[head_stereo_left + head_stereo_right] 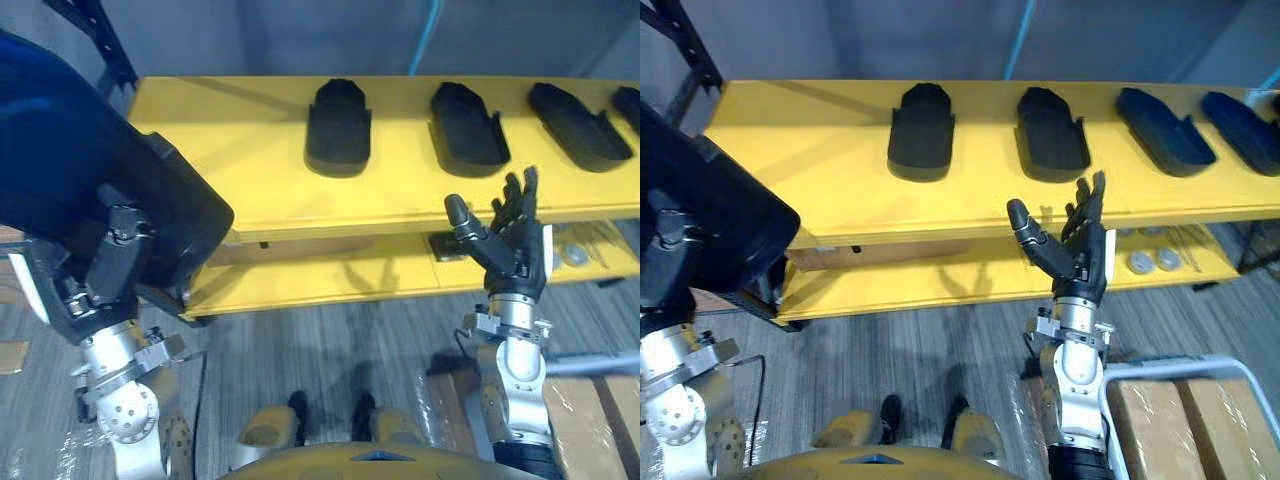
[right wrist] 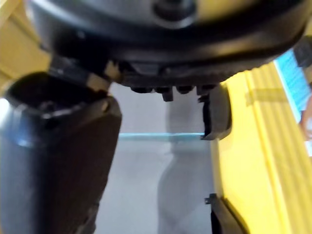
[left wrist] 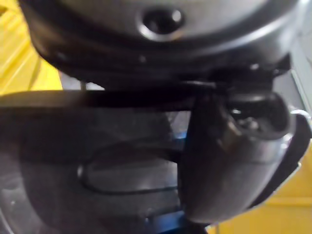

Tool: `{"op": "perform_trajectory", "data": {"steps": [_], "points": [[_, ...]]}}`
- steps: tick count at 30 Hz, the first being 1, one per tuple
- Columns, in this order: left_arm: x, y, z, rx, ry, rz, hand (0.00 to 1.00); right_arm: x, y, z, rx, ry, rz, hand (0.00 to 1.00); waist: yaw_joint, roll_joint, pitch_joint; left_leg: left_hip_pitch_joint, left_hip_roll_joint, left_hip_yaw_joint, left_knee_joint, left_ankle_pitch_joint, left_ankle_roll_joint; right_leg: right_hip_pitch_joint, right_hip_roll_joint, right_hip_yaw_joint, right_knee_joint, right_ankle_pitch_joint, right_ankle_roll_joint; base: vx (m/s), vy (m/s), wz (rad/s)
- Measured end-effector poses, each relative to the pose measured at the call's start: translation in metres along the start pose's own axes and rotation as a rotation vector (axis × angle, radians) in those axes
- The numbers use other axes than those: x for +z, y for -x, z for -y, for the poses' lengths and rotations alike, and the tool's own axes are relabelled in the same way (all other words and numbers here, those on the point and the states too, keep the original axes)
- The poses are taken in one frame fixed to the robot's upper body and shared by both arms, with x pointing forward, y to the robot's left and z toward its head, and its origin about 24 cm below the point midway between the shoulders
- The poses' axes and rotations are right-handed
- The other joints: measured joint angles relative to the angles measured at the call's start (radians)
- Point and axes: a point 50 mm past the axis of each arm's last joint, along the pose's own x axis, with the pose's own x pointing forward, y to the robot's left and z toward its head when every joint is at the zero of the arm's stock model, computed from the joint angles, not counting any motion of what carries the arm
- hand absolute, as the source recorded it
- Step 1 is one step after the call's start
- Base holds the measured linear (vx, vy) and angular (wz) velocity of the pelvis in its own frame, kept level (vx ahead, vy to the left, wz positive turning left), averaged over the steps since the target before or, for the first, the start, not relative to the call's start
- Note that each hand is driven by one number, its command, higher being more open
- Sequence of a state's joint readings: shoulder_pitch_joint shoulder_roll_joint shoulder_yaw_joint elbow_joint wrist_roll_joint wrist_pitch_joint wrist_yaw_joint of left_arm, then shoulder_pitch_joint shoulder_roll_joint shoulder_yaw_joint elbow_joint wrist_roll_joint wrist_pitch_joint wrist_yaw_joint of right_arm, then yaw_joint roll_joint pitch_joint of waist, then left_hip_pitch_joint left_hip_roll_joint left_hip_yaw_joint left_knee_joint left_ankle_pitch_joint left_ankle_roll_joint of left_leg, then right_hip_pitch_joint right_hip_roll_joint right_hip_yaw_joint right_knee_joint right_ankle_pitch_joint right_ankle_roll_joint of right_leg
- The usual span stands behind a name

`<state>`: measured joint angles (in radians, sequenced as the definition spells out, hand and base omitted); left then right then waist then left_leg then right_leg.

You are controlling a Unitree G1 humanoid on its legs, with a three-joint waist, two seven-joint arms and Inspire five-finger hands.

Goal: Walk over and take three plastic housings, then place them on the shelf

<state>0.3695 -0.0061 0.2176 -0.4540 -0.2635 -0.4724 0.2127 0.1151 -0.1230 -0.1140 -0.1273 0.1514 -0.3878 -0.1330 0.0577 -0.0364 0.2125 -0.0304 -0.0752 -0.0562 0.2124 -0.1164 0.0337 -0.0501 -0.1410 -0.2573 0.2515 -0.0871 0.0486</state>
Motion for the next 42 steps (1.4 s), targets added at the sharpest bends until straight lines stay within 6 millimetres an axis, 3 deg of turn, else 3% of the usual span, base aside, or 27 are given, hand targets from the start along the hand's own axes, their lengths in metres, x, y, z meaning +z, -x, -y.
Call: {"op": "perform_trajectory", "data": {"steps": [6,10,12,14,15,17,18,19,20,21,22,23,24,25,27,28,31,33,34,35,38,40,42], "points": [[-0.002,0.001,0.004,-0.024,-0.026,-0.003,0.00,0.045,-0.013,0.000,-0.004,0.086,0.317,1.00,0.018,0.017,-0.013,-0.032,0.032,-0.028,0.048,-0.026,-0.028,0.059,0.047,-0.044,-0.101,0.015,-0.023,0.09,-0.097,0.14],[-0.006,0.005,0.002,-0.027,-0.017,-0.037,0.00,0.042,-0.005,0.015,-0.070,0.120,0.295,1.00,0.013,0.022,-0.017,-0.033,0.031,-0.005,0.038,-0.020,-0.029,0.103,0.048,-0.102,-0.135,0.014,-0.024,0.04,-0.017,0.50],[-0.010,0.012,0.006,-0.069,0.026,-0.079,0.00,0.032,0.018,0.038,-0.200,0.153,0.209,1.00,-0.015,0.019,-0.023,-0.028,0.008,0.043,-0.028,0.049,-0.045,0.130,0.016,-0.176,-0.150,0.011,-0.028,-0.01,0.035,1.21],[-0.011,0.017,0.010,-0.094,0.046,-0.096,0.00,0.027,0.031,0.052,-0.289,0.161,0.161,1.00,-0.020,0.032,-0.026,-0.018,-0.012,0.054,-0.102,0.098,-0.059,0.128,-0.009,-0.192,-0.150,0.008,-0.032,-0.04,0.098,1.00],[-0.012,0.018,0.010,-0.099,0.046,-0.101,0.00,0.024,0.036,0.057,-0.334,0.154,0.139,1.00,-0.026,0.033,-0.024,-0.039,-0.006,0.102,-0.069,0.048,-0.080,0.132,-0.033,-0.202,-0.151,0.006,-0.023,-0.06,0.106,0.74],[-0.014,0.018,0.009,-0.096,0.043,-0.109,0.00,0.019,0.039,0.058,-0.372,0.143,0.117,1.00,-0.040,0.035,-0.023,-0.070,0.075,0.209,0.036,-0.004,-0.064,0.143,-0.059,-0.216,-0.134,0.003,-0.021,-0.05,0.100,0.40],[-0.018,0.020,0.008,-0.090,0.051,-0.124,0.00,0.016,0.041,0.059,-0.387,0.147,0.102,1.00,-0.050,0.026,-0.020,-0.088,0.150,0.258,0.117,-0.020,-0.076,0.155,-0.088,-0.214,-0.121,-0.015,-0.008,-0.05,0.221,0.19],[-0.022,0.022,0.008,-0.081,0.069,-0.144,0.00,0.014,0.042,0.061,-0.392,0.155,0.092,1.00,-0.063,0.036,-0.026,-0.102,0.220,0.284,0.150,-0.020,-0.079,0.155,-0.122,-0.208,-0.093,-0.033,0.019,-0.04,0.269,0.05],[-0.025,0.023,0.008,-0.078,0.073,-0.154,0.00,0.014,0.043,0.062,-0.392,0.162,0.087,1.00,-0.068,0.042,-0.030,-0.101,0.246,0.292,0.148,-0.015,-0.077,0.153,-0.140,-0.201,-0.074,-0.046,0.037,-0.02,0.425,-0.04],[-0.028,0.026,0.008,-0.075,0.073,-0.170,0.00,0.012,0.047,0.067,-0.388,0.185,0.064,1.00,-0.081,0.069,-0.048,-0.085,0.298,0.292,0.094,0.051,-0.025,0.121,-0.177,-0.164,-0.001,-0.080,0.091,0.01,0.391,-0.19],[-0.028,0.027,0.008,-0.069,0.075,-0.176,0.00,0.012,0.048,0.070,-0.381,0.202,0.057,1.00,-0.086,0.098,-0.064,-0.070,0.313,0.281,0.059,0.129,0.007,0.090,-0.193,-0.136,0.055,-0.101,0.127,0.03,0.402,-0.31],[-0.029,0.028,0.008,-0.064,0.075,-0.179,0.00,0.009,0.048,0.070,-0.378,0.205,0.044,1.00,-0.088,0.105,-0.075,-0.059,0.293,0.277,0.059,0.099,-0.049,0.071,-0.216,-0.106,0.081,-0.110,0.143,0.06,0.397,-0.29],[-0.031,0.024,0.009,-0.072,0.067,-0.174,0.00,-0.003,0.051,0.069,-0.386,0.195,-0.006,1.00,-0.103,0.080,-0.081,-0.058,0.236,0.294,0.057,0.092,-0.059,0.042,-0.263,-0.028,0.091,-0.113,0.144,0.04,0.375,-0.20],[-0.031,0.022,0.009,-0.078,0.066,-0.165,0.00,-0.006,0.052,0.068,-0.389,0.189,-0.020,1.00,-0.106,0.068,-0.077,-0.058,0.216,0.296,0.057,0.087,-0.060,0.030,-0.276,0.001,0.094,-0.111,0.143,0.01,0.419,-0.11],[-0.030,0.018,0.010,-0.088,0.059,-0.151,0.00,-0.012,0.052,0.066,-0.386,0.180,-0.043,1.00,-0.115,0.063,-0.072,-0.057,0.187,0.300,0.069,0.024,-0.112,0.018,-0.296,0.042,0.096,-0.099,0.156,-0.04,0.248,-0.12],[-0.030,0.017,0.010,-0.091,0.055,-0.146,0.00,-0.015,0.051,0.064,-0.384,0.177,-0.052,1.00,-0.117,0.056,-0.068,-0.060,0.174,0.302,0.093,-0.004,-0.118,0.021,-0.310,0.050,0.093,-0.093,0.162,-0.05,0.277,-0.15],[-0.029,0.009,0.010,-0.112,0.046,-0.128,0.00,-0.021,0.053,0.061,-0.421,0.169,-0.081,1.00,-0.115,0.048,-0.064,-0.072,0.171,0.314,0.163,-0.060,-0.115,0.069,-0.313,0.052,0.006,-0.032,0.177,-0.05,0.246,-0.17],[-0.028,0.001,0.013,-0.170,0.041,-0.113,0.00,-0.031,0.056,0.056,-0.493,0.144,-0.127,1.00,-0.112,0.058,-0.070,-0.099,0.184,0.332,0.164,-0.073,-0.110,0.069,-0.298,0.002,-0.055,0.056,0.103,-0.05,0.130,-0.12],[-0.028,0.000,0.014,-0.182,0.041,-0.115,0.00,-0.035,0.057,0.055,-0.507,0.143,-0.152,1.00,-0.109,0.067,-0.069,-0.098,0.194,0.342,0.148,-0.071,-0.107,0.061,-0.289,-0.025,-0.067,0.106,0.092,-0.05,0.094,-0.42],[-0.028,-0.001,0.013,-0.204,0.032,-0.124,0.00,-0.046,0.060,0.052,-0.507,0.151,-0.218,1.00,-0.102,0.072,-0.071,-0.083,0.208,0.370,0.101,-0.053,-0.105,0.048,-0.265,-0.070,-0.098,0.169,0.061,-0.03,0.048,-0.65],[-0.033,-0.003,0.014,-0.253,0.051,-0.175,0.00,-0.064,0.082,0.054,-0.504,0.202,-0.398,1.00,-0.123,0.063,-0.079,-0.063,0.222,0.397,0.005,-0.002,-0.103,0.044,-0.173,-0.061,-0.176,0.134,0.047,0.03,-0.025,-0.36],[-0.036,-0.003,0.021,-0.300,0.063,-0.203,0.00,-0.074,0.103,0.066,-0.508,0.240,-0.518,1.00,-0.140,0.058,-0.079,-0.066,0.219,0.400,-0.016,0.027,-0.109,0.048,-0.158,-0.054,-0.218,0.137,0.050,0.07,-0.045,0.01],[-0.044,-0.004,0.032,-0.373,0.082,-0.258,0.00,-0.089,0.138,0.088,-0.519,0.283,-0.713,1.00,-0.169,0.082,-0.078,-0.061,0.224,0.382,-0.057,0.064,-0.119,0.052,-0.140,-0.037,-0.222,0.152,0.075,0.06,-0.071,0.26]]}}
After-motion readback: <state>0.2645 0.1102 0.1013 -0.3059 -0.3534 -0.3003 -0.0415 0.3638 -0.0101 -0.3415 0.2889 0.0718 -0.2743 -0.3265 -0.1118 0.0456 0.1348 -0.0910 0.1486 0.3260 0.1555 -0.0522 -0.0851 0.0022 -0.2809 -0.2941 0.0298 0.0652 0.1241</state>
